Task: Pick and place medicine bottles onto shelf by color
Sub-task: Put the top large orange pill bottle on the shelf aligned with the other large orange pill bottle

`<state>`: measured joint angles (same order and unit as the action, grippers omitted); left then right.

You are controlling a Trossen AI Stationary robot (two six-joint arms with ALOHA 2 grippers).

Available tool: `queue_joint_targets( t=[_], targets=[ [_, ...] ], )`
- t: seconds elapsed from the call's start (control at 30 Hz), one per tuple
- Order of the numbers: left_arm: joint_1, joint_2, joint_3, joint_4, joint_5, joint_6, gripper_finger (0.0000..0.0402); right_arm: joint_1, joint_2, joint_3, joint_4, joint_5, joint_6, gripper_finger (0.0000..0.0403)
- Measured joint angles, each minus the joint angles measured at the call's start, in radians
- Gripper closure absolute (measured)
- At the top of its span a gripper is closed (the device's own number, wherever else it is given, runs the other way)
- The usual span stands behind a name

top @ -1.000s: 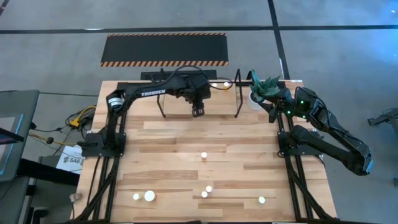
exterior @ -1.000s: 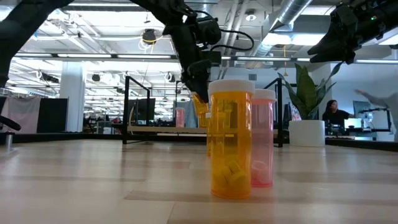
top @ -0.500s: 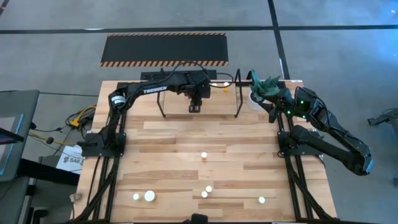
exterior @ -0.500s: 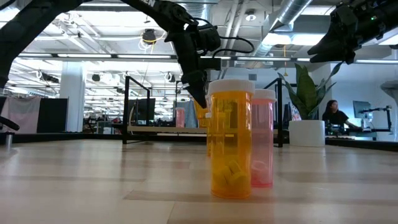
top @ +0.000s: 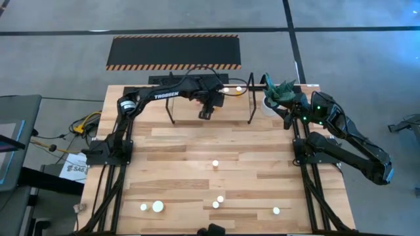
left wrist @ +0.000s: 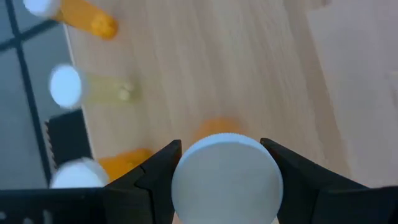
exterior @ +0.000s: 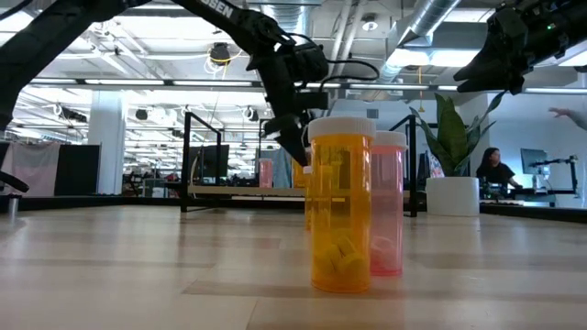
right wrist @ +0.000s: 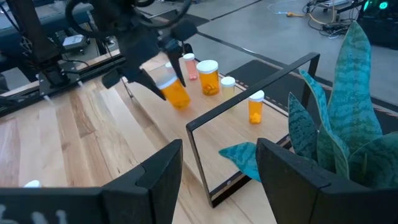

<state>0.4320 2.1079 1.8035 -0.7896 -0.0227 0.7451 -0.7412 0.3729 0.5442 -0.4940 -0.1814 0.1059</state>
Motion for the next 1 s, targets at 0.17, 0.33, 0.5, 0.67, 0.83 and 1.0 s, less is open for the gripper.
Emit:
queue_joint_targets(
  t=[0.17, 0.33, 0.5, 0.67, 0.83, 1.0],
  targets=[
    [0.002, 0.011, 0.0, 0.004, 0.007, 0.036, 0.0216, 0.0, 0.0, 0.0, 0.0, 0.0, 0.0, 0.0177],
    [0.011, 0.019, 0.001, 0.007, 0.0, 0.036, 0.0212, 0.0, 0.0, 0.0, 0.0, 0.0, 0.0, 0.0177],
    [0.018, 0.02, 0.001, 0.005, -0.006, 0.0, 0.0211, 0.0, 0.0, 0.0, 0.0, 0.0, 0.0, 0.0177],
    [0.026, 0.02, 0.001, -0.004, 0.002, -0.051, 0.0211, 0.0, 0.0, 0.0, 0.0, 0.0, 0.0, 0.0177],
    [0.035, 0.022, 0.001, -0.009, 0.011, -0.107, 0.0211, 0.0, 0.0, 0.0, 0.0, 0.0, 0.0, 0.0177],
    [0.041, 0.022, 0.003, -0.027, 0.023, -0.169, 0.0211, 0.0, 0.0, 0.0, 0.0, 0.0, 0.0, 0.0177]
  ],
)
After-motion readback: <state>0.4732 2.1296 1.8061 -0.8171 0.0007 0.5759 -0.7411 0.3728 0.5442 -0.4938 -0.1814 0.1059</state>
